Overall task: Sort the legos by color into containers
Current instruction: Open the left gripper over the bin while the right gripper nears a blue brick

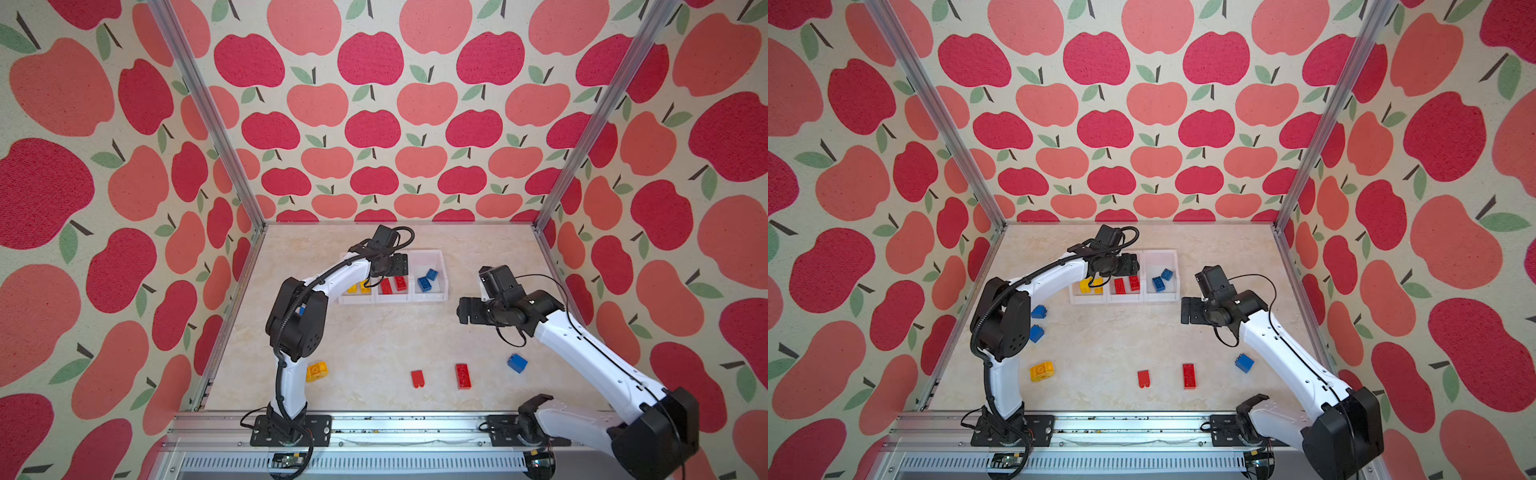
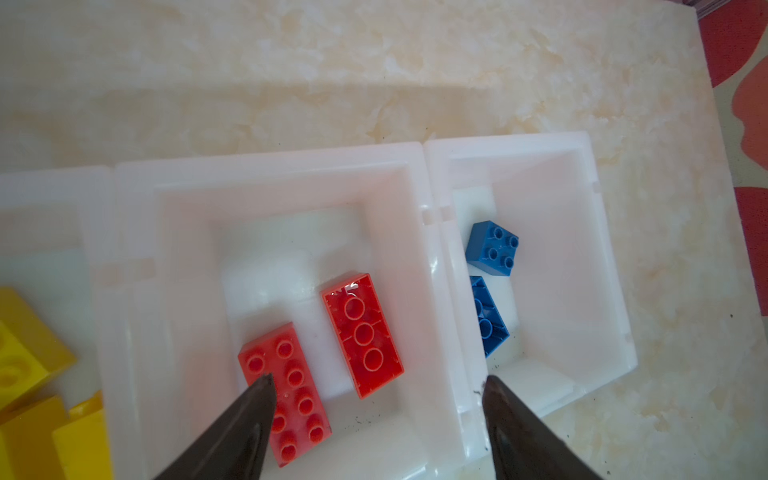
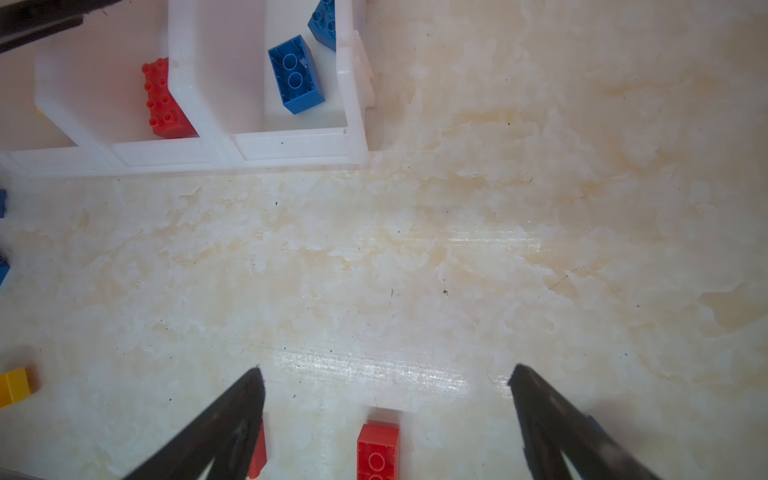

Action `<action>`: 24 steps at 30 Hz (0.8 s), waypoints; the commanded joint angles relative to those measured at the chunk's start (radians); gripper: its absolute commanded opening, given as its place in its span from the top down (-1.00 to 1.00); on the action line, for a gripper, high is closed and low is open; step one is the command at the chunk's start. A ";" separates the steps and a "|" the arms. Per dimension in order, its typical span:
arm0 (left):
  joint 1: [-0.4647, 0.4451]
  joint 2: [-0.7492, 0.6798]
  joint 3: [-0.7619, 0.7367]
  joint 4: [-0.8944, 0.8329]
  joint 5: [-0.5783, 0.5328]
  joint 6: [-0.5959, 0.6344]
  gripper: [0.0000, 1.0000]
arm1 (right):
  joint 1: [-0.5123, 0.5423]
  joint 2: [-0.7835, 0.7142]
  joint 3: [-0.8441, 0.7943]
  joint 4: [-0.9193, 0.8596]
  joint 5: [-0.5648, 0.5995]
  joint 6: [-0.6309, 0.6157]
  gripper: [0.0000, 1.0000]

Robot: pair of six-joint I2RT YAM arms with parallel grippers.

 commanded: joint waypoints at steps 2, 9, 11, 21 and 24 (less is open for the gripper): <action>-0.001 -0.101 -0.073 0.048 0.003 -0.006 -0.67 | -0.024 -0.041 -0.033 -0.073 0.018 0.053 -0.91; -0.002 -0.240 -0.204 0.084 0.004 -0.012 -0.74 | -0.078 -0.050 -0.063 -0.169 0.035 0.113 -0.96; -0.001 -0.279 -0.239 0.087 0.003 -0.014 -0.77 | -0.096 -0.051 -0.083 -0.192 0.039 0.137 -0.97; 0.004 -0.448 -0.405 0.089 -0.001 -0.027 -0.90 | -0.213 -0.113 -0.221 -0.238 0.061 0.272 -0.97; 0.008 -0.481 -0.446 0.093 0.000 -0.033 -0.91 | -0.251 -0.135 -0.248 -0.243 0.074 0.284 -0.98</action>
